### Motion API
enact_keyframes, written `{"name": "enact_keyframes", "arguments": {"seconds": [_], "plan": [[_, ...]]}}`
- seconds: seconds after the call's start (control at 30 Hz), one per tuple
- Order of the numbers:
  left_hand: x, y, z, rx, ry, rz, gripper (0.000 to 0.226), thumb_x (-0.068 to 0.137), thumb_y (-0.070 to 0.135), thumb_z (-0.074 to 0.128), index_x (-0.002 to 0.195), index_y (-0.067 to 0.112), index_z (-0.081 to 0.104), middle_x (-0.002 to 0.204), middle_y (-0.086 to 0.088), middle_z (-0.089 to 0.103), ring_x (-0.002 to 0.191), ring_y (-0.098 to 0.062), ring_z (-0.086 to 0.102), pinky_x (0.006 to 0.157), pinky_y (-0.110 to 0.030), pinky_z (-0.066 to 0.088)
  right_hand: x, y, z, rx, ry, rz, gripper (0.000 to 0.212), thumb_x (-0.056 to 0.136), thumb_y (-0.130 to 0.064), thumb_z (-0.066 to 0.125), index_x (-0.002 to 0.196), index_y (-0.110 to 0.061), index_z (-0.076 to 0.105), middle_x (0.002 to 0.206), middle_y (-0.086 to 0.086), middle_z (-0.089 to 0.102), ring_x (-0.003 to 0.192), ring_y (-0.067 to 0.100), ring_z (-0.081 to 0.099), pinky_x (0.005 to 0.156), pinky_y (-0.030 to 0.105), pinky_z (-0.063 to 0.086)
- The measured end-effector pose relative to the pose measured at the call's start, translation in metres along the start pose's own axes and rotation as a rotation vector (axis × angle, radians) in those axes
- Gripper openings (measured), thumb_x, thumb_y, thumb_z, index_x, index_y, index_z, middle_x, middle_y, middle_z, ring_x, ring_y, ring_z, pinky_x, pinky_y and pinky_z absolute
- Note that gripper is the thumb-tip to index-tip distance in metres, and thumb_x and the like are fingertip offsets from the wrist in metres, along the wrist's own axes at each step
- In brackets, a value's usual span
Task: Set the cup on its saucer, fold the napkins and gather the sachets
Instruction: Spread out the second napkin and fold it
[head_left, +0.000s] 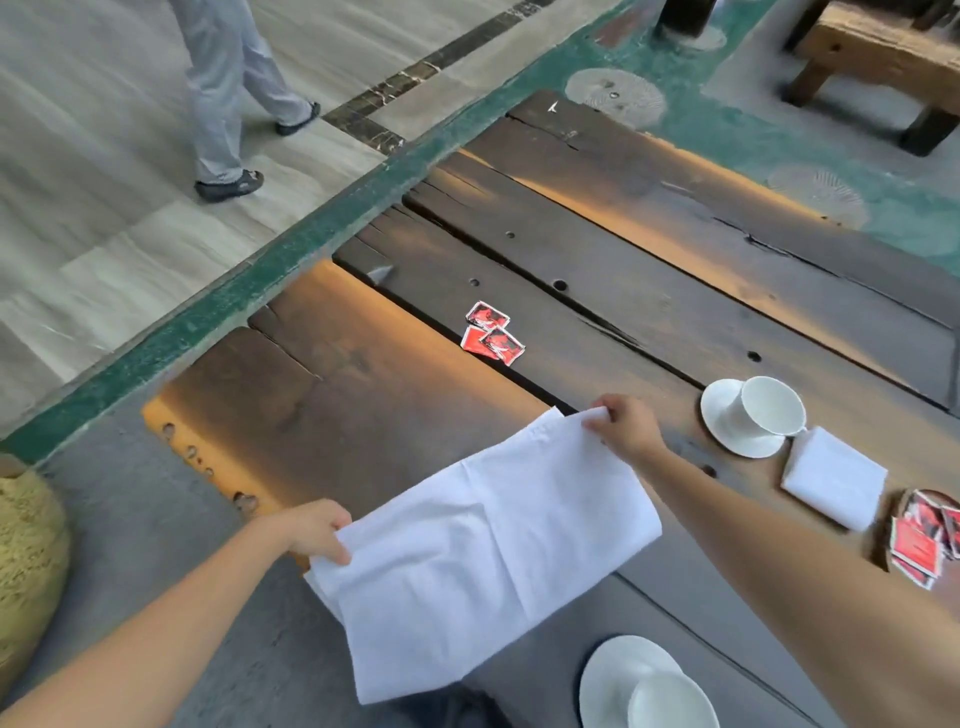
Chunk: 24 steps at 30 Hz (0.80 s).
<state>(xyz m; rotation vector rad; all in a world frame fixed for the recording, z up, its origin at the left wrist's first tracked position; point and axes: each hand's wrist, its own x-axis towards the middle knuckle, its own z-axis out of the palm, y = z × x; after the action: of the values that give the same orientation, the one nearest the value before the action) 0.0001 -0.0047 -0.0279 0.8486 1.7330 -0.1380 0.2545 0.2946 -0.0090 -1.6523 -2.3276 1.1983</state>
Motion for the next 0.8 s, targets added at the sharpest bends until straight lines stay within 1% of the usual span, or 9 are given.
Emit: {"name": "enact_keyframes", "arguments": {"seconds": [0.07,0.13,0.2,0.3,0.4,0.47,0.6,0.73,0.8], "plan": [[0.008,-0.010,0.008,-0.020,-0.112,-0.010,0.010,0.080,0.013,0.062,0.077,0.017,0.052,0.090,0.003,0.053,0.084,-0.014,0.049,0.067,-0.023,0.036,0.016,-0.006,0.021,0.029,-0.035,0.017,0.009,0.081,-0.008,0.059,0.087,-0.007,0.066,0.069,0.004,0.057,0.073,0.024,0.053,0.054,0.023,0.038],[0.012,-0.019,0.014,-0.066,-0.161,-0.025,0.007,0.080,0.012,0.060,0.084,0.016,0.055,0.095,0.002,0.056,0.086,-0.014,0.052,0.070,-0.024,0.038,0.023,-0.012,0.038,0.062,-0.066,0.022,0.027,0.084,-0.008,0.061,0.111,-0.009,0.062,0.100,0.009,0.065,0.096,0.027,0.060,0.072,0.026,0.047],[0.013,-0.022,0.017,-0.102,-0.158,-0.049,0.009,0.082,0.017,0.061,0.079,0.016,0.052,0.089,0.002,0.054,0.081,-0.014,0.049,0.065,-0.023,0.034,0.016,-0.014,0.050,0.048,0.019,-0.033,0.045,0.086,-0.010,0.061,0.129,-0.011,0.050,0.127,0.010,0.053,0.116,0.025,0.053,0.090,0.031,0.044],[0.014,-0.021,0.021,-0.116,-0.136,-0.068,0.037,0.085,0.030,0.061,0.058,0.021,0.037,0.065,0.007,0.040,0.061,-0.010,0.038,0.054,-0.023,0.023,-0.019,-0.004,0.065,-0.074,0.113,-0.169,0.043,0.085,-0.023,0.062,0.125,-0.022,0.045,0.121,0.000,0.049,0.110,0.021,0.053,0.079,0.034,0.048],[0.014,-0.015,0.022,-0.053,-0.114,-0.052,0.047,0.085,0.032,0.057,0.053,0.023,0.023,0.056,0.008,0.025,0.049,-0.009,0.023,0.047,-0.023,0.014,-0.058,0.024,0.081,-0.414,-0.179,-0.191,0.056,0.082,-0.049,0.058,0.130,-0.031,0.036,0.133,-0.007,0.040,0.120,0.018,0.045,0.083,0.035,0.047],[0.015,-0.008,0.019,-0.003,-0.108,-0.043,0.048,0.086,0.030,0.054,0.053,0.022,0.020,0.056,0.006,0.021,0.048,-0.010,0.019,0.046,-0.024,0.012,-0.067,0.044,0.088,-0.633,-0.224,-0.220,0.065,0.081,-0.056,0.055,0.136,-0.034,0.029,0.145,-0.007,0.029,0.129,0.020,0.034,0.094,0.036,0.041],[0.018,0.004,0.015,0.040,-0.102,-0.030,0.047,0.088,0.025,0.051,0.053,0.021,0.020,0.055,0.004,0.021,0.047,-0.011,0.021,0.046,-0.025,0.014,-0.050,0.049,0.080,-0.665,-0.109,-0.192,0.064,0.083,-0.051,0.057,0.137,-0.033,0.027,0.148,-0.006,0.027,0.132,0.024,0.032,0.100,0.042,0.035],[0.029,0.029,0.012,-0.168,-0.029,0.038,0.047,0.089,0.021,0.053,0.053,0.020,0.024,0.056,0.002,0.026,0.048,-0.012,0.028,0.048,-0.022,0.022,-0.010,0.045,0.059,-0.692,-0.053,-0.141,0.059,0.089,-0.035,0.054,0.140,-0.026,0.027,0.155,-0.004,0.020,0.137,0.025,0.026,0.106,0.046,0.027],[0.037,0.049,0.014,-0.272,-0.031,0.050,0.039,0.091,0.021,0.053,0.056,0.017,0.036,0.060,0.000,0.036,0.055,-0.014,0.038,0.053,-0.022,0.031,0.006,0.040,0.046,-0.665,-0.010,-0.075,0.051,0.092,-0.026,0.049,0.139,-0.025,0.030,0.154,-0.002,0.021,0.138,0.025,0.024,0.108,0.047,0.026]]}}
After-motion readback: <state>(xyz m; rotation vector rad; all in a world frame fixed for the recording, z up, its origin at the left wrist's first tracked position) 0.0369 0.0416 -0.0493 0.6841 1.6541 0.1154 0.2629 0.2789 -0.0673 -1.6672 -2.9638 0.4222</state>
